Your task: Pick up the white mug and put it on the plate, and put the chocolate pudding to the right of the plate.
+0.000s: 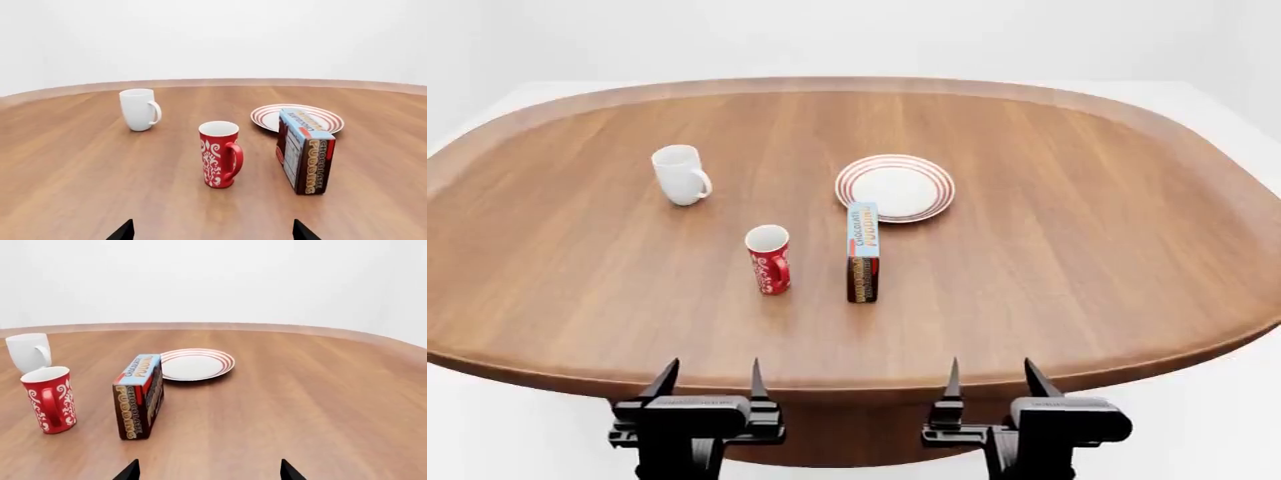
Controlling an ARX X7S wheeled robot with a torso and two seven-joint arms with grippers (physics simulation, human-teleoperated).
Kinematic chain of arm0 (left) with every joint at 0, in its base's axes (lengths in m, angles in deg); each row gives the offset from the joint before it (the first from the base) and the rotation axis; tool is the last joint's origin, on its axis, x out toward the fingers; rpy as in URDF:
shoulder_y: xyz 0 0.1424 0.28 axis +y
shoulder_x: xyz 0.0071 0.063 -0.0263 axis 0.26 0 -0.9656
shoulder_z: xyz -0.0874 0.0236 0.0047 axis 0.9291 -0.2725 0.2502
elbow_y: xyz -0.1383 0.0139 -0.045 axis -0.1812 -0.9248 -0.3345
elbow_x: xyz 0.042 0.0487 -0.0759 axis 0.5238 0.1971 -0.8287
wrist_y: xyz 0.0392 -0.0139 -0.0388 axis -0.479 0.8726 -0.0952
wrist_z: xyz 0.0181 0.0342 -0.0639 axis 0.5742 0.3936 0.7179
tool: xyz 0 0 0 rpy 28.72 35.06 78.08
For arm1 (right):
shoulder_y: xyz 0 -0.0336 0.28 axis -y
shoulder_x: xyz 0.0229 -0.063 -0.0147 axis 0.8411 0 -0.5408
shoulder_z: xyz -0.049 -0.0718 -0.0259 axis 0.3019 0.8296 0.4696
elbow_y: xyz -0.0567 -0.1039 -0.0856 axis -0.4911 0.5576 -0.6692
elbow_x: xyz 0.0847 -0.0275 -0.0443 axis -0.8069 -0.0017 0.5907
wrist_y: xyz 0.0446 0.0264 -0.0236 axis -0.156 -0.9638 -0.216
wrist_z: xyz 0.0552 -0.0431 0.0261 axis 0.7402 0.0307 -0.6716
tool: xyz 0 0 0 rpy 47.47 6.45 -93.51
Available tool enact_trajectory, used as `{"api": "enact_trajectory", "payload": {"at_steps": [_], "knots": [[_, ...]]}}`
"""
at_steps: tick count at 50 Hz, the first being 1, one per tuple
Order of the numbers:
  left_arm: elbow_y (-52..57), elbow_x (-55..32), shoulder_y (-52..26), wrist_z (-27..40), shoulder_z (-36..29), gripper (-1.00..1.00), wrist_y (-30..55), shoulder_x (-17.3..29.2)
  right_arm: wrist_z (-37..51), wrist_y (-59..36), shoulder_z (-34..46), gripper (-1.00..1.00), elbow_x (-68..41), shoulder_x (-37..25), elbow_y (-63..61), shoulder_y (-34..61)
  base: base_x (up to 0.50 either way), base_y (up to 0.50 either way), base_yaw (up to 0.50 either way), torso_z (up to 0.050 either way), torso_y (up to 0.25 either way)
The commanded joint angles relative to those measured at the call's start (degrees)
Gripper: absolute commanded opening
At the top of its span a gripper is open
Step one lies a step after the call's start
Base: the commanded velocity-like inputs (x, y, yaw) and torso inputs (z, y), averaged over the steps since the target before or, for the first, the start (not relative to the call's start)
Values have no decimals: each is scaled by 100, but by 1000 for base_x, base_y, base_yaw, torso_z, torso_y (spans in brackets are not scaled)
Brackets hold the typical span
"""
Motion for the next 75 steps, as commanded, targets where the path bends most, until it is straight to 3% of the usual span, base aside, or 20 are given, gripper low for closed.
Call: {"api": "enact_trajectory", "payload": {"at_steps": [1,9,14,23,42,75], "knots": [[824,198,50,240,195,100,173,98,112,-227,-259,100,-71,-65,-723,52,0,0,0,0,0],[2529,575,191,793,608,100,254,306,397,-521,-863,100,-541,-318,-2590,229,0,0,0,0,0],[3715,801,276,1121,1068,100,335,423,386,172,-1338,100,-859,-460,-3596,272,0,0,0,0,0],[4873,842,375,1363,1627,100,423,544,435,1073,-1842,100,-1076,-556,-4286,420,0,0,0,0,0],[5487,596,494,1773,2337,100,135,559,533,1425,-1995,100,-1192,-692,-4771,488,22,0,0,0,0],[5607,378,571,1940,2400,100,116,660,439,1714,-1692,100,-1271,-860,-4924,351,487,0,0,0,0]]}}
